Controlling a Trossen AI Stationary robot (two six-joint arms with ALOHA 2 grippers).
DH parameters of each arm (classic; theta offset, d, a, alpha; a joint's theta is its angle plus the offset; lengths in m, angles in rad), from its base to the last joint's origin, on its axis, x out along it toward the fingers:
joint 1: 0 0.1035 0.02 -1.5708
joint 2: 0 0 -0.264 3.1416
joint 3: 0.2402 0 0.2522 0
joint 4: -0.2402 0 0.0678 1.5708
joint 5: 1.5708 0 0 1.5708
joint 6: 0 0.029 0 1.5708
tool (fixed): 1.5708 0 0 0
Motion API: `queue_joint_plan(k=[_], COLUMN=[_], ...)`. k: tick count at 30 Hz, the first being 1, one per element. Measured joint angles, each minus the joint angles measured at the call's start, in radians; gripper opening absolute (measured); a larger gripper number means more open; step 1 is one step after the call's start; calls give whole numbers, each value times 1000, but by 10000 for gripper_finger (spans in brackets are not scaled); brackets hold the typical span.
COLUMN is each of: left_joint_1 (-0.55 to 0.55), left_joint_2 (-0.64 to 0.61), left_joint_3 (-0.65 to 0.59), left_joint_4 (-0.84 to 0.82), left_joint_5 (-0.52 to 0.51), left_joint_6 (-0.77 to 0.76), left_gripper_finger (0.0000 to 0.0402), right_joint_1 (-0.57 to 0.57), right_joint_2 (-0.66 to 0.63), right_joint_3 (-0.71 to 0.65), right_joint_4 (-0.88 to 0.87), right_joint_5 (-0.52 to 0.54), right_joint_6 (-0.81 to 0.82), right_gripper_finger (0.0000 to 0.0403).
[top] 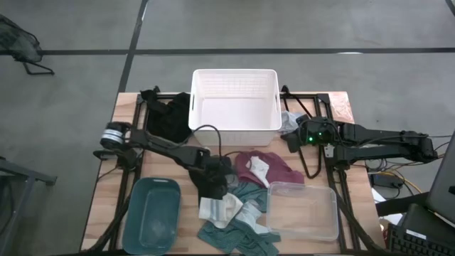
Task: Pick & Place Cloths
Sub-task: Put the gray striped sock into the blue bin
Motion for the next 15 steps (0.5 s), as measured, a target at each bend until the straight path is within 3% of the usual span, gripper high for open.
queue_joint_plan(k=[4, 10, 15], left_joint_1=[3, 3, 3], left_joint_2=[5, -32, -85], left_joint_3=[0, 0, 0], left_joint_4=[6, 6, -6], left_joint_5=[-4, -11, -10], left_joint_6=[-13, -12, -41], left_gripper_finger=[164, 29, 19], right_joint_1=[0, 0, 2], right_joint_2=[0, 0, -1], right_joint_3=[0, 0, 0], right_joint_4=[0, -1, -1], right_joint_5=[-1, -1, -28], right_joint_6=[1, 0, -31], right_gripper_finger=[9, 9, 8])
